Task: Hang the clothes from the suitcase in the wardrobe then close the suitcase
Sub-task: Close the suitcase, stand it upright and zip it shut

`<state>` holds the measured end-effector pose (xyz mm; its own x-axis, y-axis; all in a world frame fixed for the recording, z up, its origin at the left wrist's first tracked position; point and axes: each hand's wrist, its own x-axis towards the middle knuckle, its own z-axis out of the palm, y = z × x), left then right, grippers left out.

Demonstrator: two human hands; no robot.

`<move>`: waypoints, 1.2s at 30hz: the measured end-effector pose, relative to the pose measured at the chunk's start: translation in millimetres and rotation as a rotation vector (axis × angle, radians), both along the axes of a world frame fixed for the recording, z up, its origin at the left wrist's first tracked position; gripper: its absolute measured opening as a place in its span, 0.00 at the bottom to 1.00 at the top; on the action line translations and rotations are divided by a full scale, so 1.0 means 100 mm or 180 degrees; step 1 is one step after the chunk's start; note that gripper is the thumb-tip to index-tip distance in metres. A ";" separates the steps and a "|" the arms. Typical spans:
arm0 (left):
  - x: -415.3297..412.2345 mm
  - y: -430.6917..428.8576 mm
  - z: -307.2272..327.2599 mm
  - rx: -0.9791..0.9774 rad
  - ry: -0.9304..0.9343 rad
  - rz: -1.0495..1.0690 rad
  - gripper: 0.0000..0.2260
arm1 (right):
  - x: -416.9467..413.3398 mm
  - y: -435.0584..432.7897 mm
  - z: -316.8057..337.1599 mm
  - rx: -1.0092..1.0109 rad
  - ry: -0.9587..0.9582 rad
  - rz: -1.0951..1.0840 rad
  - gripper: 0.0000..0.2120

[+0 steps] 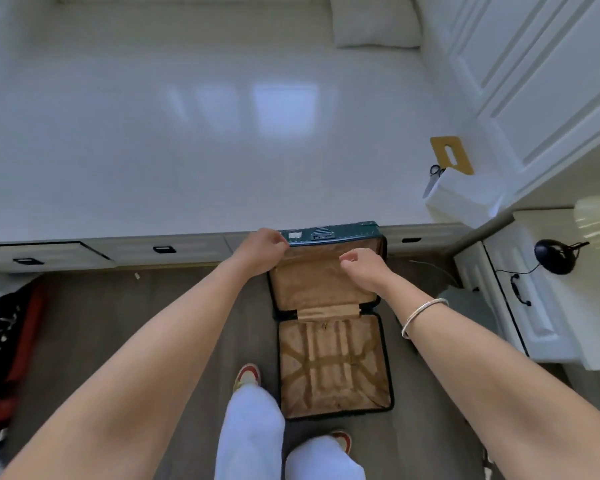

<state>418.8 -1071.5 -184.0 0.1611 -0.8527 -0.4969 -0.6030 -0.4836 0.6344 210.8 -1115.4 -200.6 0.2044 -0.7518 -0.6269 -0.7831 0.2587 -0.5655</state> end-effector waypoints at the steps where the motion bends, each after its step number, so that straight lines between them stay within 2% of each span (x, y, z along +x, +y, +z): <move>1: 0.01 -0.09 -0.13 0.0039 -0.0025 -0.0050 0.13 | 0.04 -0.08 -0.12 0.0155 -0.0098 -0.0246 0.18; 3: 0.07 -0.32 -0.41 0.0111 -0.0091 -0.0166 0.14 | 0.14 -0.26 -0.39 0.0377 -0.0210 -0.0663 0.19; 7: 0.24 -0.78 -0.96 0.0293 -0.0165 -0.0365 0.14 | 0.35 -0.57 -0.97 0.0505 -0.0174 -0.0681 0.16; 9: 0.36 -1.02 -1.26 0.0391 -0.0211 -0.0510 0.15 | 0.48 -0.73 -1.32 0.0615 -0.0202 -0.0909 0.16; 14: 0.66 -1.56 -1.98 0.0717 -0.0256 -0.0896 0.17 | 0.87 -1.08 -2.10 0.1133 -0.0472 -0.1766 0.19; 18: 0.85 -1.93 -2.53 0.0771 -0.0373 -0.1112 0.20 | 1.04 -1.29 -2.63 0.1372 -0.0627 -0.2519 0.26; 22: 0.88 -2.04 -2.87 0.0912 -0.0365 -0.1302 0.20 | 1.09 -1.35 -2.80 0.1495 -0.1068 -0.3177 0.29; 25: 0.84 -1.97 -3.04 0.1072 -0.0287 -0.1583 0.13 | 1.10 -1.41 -2.85 0.1537 -0.1648 -0.3650 0.26; 28: 0.78 -1.82 -3.04 0.1040 -0.0272 -0.1512 0.16 | 1.04 -1.41 -2.83 0.1663 -0.2124 -0.3970 0.24; 31: 0.74 -1.65 -2.99 0.0974 -0.0271 -0.1520 0.14 | 0.95 -1.31 -2.79 0.1730 -0.2270 -0.3974 0.24; 36: 0.56 -1.42 -2.84 0.0777 -0.0531 -0.1614 0.12 | 0.80 -1.06 -2.77 0.1703 -0.2027 -0.3855 0.21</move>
<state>474.7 -1213.5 -467.9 -0.1443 -0.7078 -0.6915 -0.8793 -0.2288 0.4177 291.1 -1221.1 -477.8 -0.0256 -0.3739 -0.9271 0.3991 0.8465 -0.3524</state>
